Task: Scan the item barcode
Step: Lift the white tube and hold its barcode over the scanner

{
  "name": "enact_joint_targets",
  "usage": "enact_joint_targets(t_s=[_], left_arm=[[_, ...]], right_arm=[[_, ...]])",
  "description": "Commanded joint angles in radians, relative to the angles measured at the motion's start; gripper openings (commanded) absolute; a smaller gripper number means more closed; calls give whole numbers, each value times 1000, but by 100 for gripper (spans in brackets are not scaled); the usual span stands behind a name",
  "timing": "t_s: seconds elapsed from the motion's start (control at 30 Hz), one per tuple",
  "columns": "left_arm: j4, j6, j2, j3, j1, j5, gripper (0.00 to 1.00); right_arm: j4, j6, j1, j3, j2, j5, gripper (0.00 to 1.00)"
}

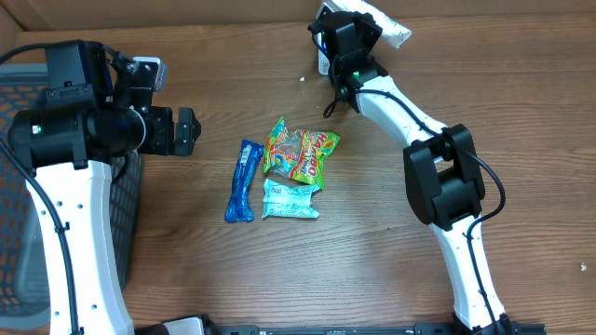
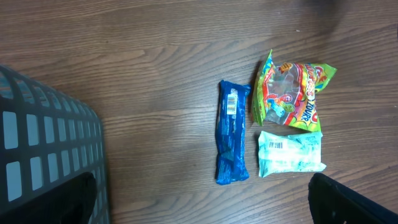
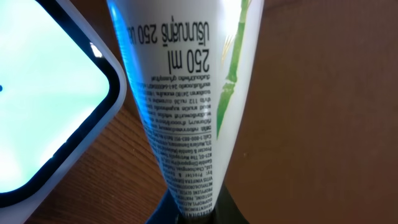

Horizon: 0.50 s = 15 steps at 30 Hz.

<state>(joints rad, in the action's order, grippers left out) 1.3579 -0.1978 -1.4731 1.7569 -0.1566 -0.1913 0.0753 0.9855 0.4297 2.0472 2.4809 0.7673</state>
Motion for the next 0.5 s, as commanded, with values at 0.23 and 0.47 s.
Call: enact_joint_targets(t_s=[0.23, 0.47], left_arm=[[-2, -5, 0, 6, 0, -8, 100], [-2, -5, 0, 6, 0, -8, 100]], right_arm=[[21, -16, -2, 1, -16, 36, 4], [95, -23, 21, 2, -34, 18, 4]])
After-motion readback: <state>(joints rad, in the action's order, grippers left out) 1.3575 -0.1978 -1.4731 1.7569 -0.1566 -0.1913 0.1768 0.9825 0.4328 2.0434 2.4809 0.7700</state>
